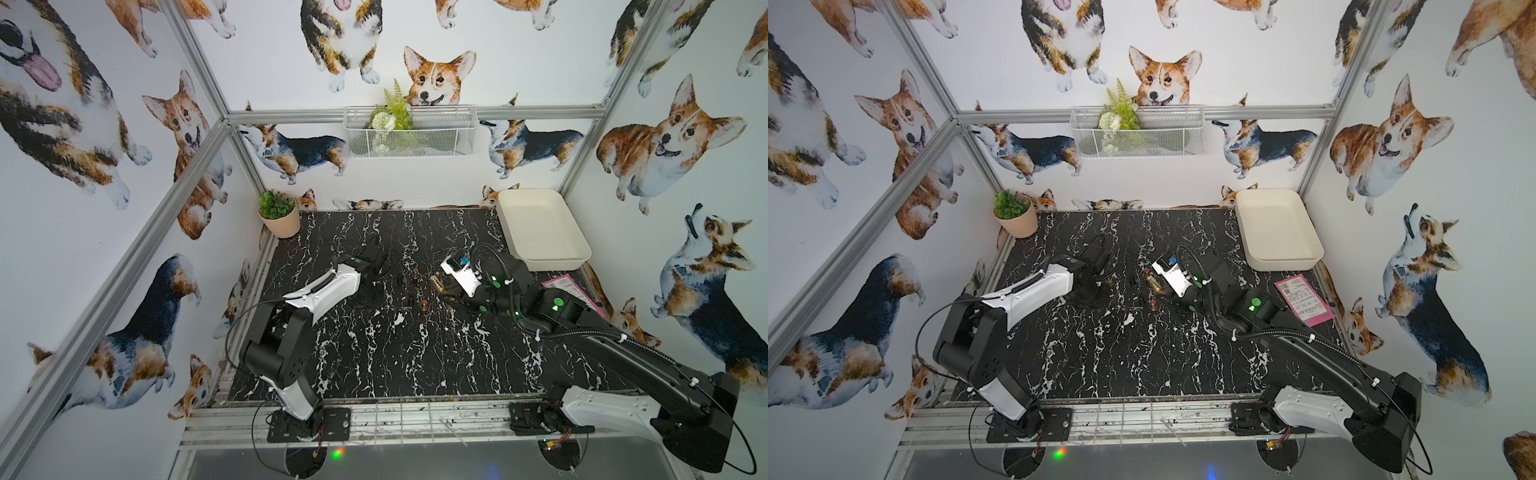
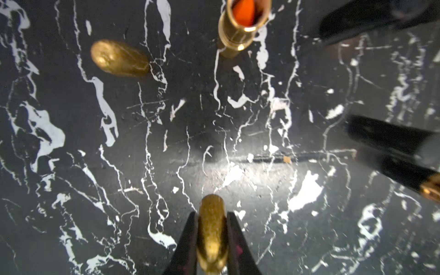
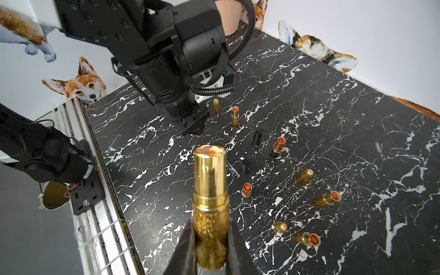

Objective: Open the lipstick cap
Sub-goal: Place the cover at the center of the board.

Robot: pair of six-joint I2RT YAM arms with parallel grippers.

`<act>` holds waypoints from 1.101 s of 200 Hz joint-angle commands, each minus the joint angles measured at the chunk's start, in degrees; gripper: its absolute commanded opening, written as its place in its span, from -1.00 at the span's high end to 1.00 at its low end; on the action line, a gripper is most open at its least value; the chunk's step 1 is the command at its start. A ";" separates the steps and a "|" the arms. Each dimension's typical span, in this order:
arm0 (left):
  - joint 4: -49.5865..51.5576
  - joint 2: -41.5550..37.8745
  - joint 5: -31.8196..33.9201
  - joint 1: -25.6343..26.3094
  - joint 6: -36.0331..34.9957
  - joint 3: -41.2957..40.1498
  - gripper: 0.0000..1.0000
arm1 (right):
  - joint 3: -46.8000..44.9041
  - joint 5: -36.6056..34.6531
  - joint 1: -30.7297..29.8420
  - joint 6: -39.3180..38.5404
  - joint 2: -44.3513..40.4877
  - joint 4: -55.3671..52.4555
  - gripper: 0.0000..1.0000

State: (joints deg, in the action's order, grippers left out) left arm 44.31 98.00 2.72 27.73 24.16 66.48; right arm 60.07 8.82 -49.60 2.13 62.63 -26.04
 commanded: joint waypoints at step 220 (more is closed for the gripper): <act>-4.90 2.46 2.82 -0.30 2.55 -4.95 0.09 | -1.45 -1.70 -0.05 0.57 0.39 2.93 0.83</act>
State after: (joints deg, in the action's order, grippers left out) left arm 38.74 101.03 5.04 27.44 25.91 61.52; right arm 58.81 7.49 -49.60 2.74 63.00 -25.74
